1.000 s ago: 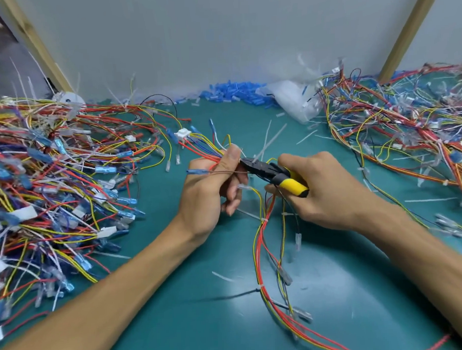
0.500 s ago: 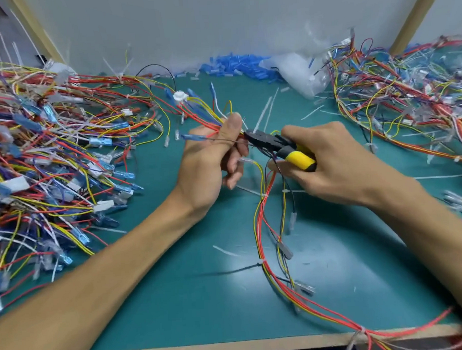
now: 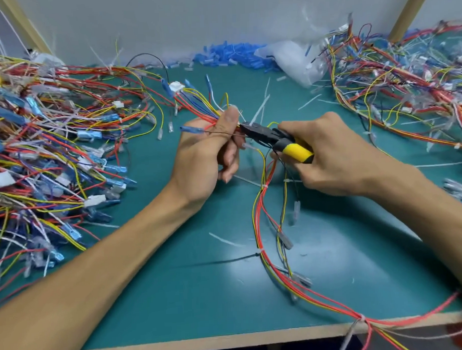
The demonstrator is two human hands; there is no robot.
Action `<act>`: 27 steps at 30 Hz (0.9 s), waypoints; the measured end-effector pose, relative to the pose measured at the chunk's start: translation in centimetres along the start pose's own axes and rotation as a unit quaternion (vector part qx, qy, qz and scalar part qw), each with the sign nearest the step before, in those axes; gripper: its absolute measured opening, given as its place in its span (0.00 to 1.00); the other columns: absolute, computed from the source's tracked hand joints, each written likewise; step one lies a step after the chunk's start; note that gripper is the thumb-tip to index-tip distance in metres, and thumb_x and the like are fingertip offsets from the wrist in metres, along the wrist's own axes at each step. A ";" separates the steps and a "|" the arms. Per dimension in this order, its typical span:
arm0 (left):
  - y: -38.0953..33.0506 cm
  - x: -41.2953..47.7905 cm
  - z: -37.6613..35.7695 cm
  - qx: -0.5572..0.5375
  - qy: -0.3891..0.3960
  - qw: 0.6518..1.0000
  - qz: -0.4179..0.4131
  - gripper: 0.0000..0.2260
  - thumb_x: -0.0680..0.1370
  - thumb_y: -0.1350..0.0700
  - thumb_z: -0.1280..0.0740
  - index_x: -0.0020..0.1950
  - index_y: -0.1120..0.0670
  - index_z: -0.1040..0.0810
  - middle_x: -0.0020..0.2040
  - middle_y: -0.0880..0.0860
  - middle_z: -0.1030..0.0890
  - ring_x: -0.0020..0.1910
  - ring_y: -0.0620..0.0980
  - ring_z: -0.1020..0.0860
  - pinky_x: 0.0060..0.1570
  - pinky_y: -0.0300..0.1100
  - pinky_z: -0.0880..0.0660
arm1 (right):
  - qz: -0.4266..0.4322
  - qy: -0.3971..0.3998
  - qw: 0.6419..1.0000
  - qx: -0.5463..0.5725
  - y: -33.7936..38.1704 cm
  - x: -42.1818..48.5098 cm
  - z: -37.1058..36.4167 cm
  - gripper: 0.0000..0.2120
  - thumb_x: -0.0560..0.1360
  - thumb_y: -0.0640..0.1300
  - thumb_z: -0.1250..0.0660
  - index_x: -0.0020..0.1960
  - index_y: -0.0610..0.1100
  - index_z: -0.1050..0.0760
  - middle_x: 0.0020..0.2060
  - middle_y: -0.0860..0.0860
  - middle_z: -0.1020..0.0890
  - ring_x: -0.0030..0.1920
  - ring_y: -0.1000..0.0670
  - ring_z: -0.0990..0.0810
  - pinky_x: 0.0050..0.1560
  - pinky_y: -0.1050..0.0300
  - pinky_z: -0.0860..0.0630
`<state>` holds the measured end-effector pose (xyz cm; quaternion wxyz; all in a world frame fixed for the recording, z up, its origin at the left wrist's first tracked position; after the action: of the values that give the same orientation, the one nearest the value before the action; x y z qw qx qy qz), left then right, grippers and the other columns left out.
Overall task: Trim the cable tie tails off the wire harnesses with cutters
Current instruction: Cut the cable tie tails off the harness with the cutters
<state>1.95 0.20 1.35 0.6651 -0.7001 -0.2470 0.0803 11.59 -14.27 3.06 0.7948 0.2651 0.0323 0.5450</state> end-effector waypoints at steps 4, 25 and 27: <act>0.1 0.0 -0.1 -0.003 0.006 1.000 -0.001 0.27 0.88 0.57 0.41 0.27 0.52 0.28 0.22 0.54 0.35 0.19 0.52 0.37 0.21 0.38 0.39 | 0.000 -0.006 1.000 0.004 -0.1 0.0 -0.2 0.14 0.75 0.37 0.32 0.39 0.54 0.31 0.25 0.51 0.34 0.31 0.43 0.37 0.30 0.55 0.40; 0.7 1.4 2.6 -0.073 -0.097 0.992 0.037 0.22 0.85 0.50 0.35 0.31 0.51 0.20 0.28 0.52 0.27 0.24 0.48 0.32 0.23 0.36 0.40 | -0.212 -0.226 0.907 0.284 -5.7 0.1 2.9 0.18 0.75 0.53 0.30 0.35 0.44 0.33 0.28 0.50 0.34 0.30 0.48 0.37 0.33 0.52 0.37; 0.9 1.5 2.8 -0.066 -0.101 0.992 0.040 0.21 0.84 0.49 0.35 0.32 0.51 0.20 0.28 0.53 0.27 0.24 0.49 0.32 0.24 0.36 0.40 | -0.237 -0.227 0.872 0.364 -6.0 0.1 2.6 0.18 0.75 0.51 0.30 0.30 0.49 0.32 0.25 0.54 0.35 0.26 0.50 0.39 0.29 0.61 0.39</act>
<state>2.23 3.33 0.52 0.5850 -0.7404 -0.2894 0.1609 17.55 -16.80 2.57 0.7327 0.6365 0.1086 0.2148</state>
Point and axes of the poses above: each hand's wrist, its own x-axis towards the middle knuckle, its own z-axis out of the back of the hand, y = z × x, the point moved 6 cm from there along x, towards the middle knuckle
